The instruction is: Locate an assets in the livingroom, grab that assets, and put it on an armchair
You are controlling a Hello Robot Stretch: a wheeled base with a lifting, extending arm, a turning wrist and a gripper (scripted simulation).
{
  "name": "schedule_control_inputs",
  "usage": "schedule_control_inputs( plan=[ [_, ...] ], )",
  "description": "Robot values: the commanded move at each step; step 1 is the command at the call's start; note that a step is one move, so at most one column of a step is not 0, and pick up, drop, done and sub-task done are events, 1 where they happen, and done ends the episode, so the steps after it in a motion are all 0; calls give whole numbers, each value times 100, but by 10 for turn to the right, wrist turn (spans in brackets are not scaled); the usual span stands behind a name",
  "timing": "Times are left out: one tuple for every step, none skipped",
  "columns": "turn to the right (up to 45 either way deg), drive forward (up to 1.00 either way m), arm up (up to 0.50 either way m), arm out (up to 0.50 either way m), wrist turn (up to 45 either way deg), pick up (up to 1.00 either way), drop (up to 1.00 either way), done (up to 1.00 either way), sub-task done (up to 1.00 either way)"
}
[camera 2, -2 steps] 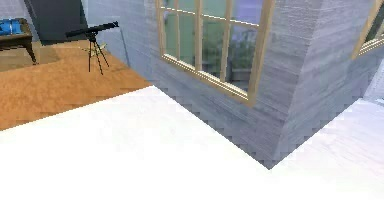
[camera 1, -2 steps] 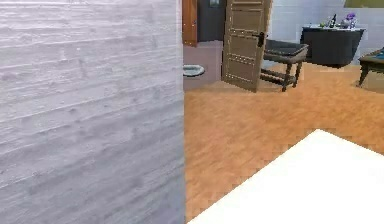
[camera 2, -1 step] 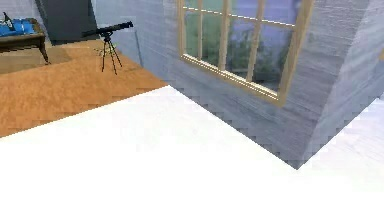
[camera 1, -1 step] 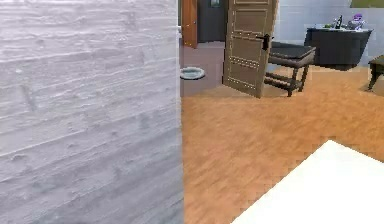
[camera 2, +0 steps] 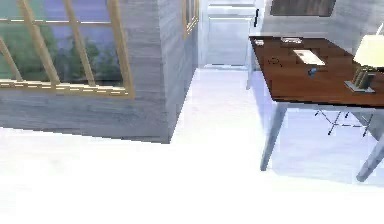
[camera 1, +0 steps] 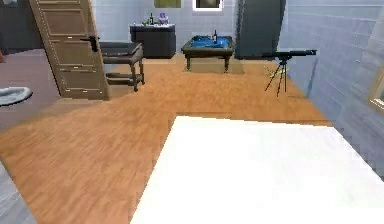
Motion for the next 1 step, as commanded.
schedule_control_inputs(
  plan=[
    [450,0,0,0,0,0,0,0,0]
  ],
)
